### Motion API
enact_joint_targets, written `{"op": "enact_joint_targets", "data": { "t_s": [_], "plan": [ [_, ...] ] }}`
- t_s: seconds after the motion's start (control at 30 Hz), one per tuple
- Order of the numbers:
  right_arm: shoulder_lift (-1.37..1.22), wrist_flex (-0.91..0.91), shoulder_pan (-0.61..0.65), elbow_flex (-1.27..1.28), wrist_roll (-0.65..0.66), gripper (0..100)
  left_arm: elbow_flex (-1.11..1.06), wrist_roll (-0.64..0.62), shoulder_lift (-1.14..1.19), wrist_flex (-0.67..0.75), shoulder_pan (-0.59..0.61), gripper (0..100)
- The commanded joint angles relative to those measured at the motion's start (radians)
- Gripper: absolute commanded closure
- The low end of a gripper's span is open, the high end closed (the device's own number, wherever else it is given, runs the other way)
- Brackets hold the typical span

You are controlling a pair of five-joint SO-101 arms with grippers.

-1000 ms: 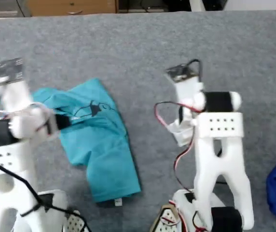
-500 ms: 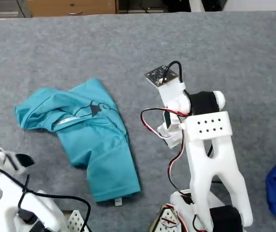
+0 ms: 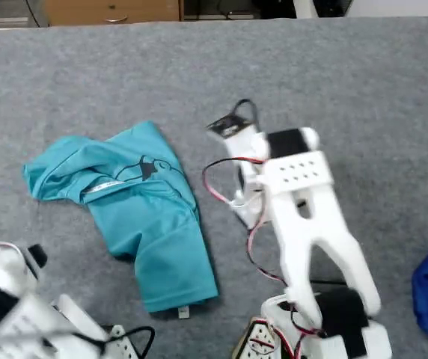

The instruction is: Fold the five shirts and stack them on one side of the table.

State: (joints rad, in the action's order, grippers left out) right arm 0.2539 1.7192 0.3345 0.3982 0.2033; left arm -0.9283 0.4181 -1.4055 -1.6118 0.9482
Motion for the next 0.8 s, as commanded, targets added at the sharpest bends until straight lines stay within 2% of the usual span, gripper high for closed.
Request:
{"op": "enact_joint_targets", "data": {
  "t_s": [0.0,0.1,0.3,0.43,0.67,0.77],
  "plan": [
    [-0.064,-0.002,0.145,-0.064,0.003,61.6,0.034,0.009,-0.249,-0.021,0.012,74],
    [-0.113,-0.002,0.254,-0.162,0.003,61.6,0.011,0.009,-0.427,-0.018,0.058,74],
    [-0.289,-0.002,0.397,-0.349,0.003,61.6,0.009,0.011,-0.371,-0.018,0.175,74],
    [-0.449,-0.002,0.421,-0.42,0.003,61.6,-0.055,0.011,-0.371,-0.014,0.183,74],
    [-0.63,-0.002,0.421,-0.518,0.008,61.6,-0.163,0.009,-0.363,0.114,0.181,74],
    [-0.664,0.0,0.423,-0.562,0.011,61.6,-0.324,0.009,-0.371,0.219,0.183,74]
  ]
}}
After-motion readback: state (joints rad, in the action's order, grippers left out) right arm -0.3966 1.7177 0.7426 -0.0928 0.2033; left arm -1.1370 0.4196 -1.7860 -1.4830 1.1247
